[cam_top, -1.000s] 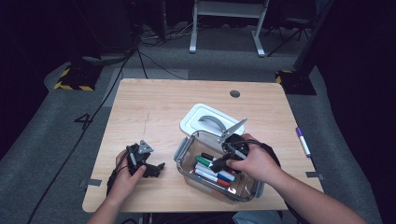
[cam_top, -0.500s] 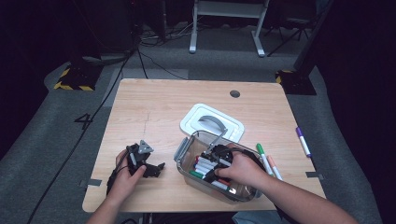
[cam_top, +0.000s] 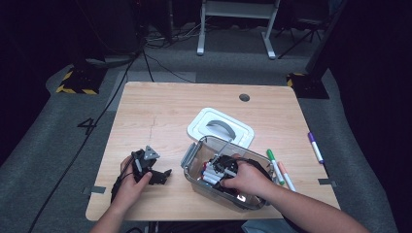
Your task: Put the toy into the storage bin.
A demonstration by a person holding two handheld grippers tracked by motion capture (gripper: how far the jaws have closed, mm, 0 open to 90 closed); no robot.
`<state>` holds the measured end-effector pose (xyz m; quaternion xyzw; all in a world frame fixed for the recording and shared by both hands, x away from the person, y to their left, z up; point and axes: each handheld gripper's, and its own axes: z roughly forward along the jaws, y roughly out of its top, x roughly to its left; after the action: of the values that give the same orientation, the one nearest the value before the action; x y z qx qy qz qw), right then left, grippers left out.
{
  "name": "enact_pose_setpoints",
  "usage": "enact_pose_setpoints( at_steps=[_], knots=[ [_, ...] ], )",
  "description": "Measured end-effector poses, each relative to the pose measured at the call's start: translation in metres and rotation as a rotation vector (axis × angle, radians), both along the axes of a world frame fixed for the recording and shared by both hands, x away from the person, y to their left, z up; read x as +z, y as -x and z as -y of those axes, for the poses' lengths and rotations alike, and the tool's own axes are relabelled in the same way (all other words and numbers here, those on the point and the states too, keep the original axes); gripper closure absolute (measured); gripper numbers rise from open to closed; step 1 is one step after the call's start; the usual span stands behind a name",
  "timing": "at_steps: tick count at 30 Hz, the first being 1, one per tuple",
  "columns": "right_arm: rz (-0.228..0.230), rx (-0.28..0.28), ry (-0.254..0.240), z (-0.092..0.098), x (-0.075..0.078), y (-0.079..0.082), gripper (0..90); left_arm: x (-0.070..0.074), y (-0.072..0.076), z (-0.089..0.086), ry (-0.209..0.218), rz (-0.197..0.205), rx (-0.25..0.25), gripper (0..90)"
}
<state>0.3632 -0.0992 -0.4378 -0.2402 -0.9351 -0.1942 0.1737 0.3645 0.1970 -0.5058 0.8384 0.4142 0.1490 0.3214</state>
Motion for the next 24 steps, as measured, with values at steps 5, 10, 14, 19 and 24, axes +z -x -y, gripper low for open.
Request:
enact_pose_setpoints(
  at_steps=[5, 10, 14, 19, 24],
  knots=[
    [0.14, -0.002, -0.047, 0.0, 0.003, -0.001, 58.0, 0.0, 0.0, 0.0, 0.0, 0.0, 0.0, 0.2],
    [0.257, -0.063, -0.14, 0.01, 0.028, -0.007, 54.3, 0.0, 0.0, 0.0, 0.0, 0.0, 0.0, 0.2],
    [0.342, -0.119, -0.209, 0.031, 0.056, -0.008, 54.2, 0.0, 0.0, 0.0, 0.0, 0.0, 0.0, 0.2],
    [0.418, -0.204, -0.246, 0.063, 0.083, -0.011, 54.2, 0.0, 0.0, 0.0, -0.001, 0.0, 0.0, 0.2],
    [0.488, -0.302, -0.265, 0.101, 0.104, -0.014, 53.7, 0.0, 0.0, 0.0, 0.0, 0.0, 0.001, 0.2]
  ],
)
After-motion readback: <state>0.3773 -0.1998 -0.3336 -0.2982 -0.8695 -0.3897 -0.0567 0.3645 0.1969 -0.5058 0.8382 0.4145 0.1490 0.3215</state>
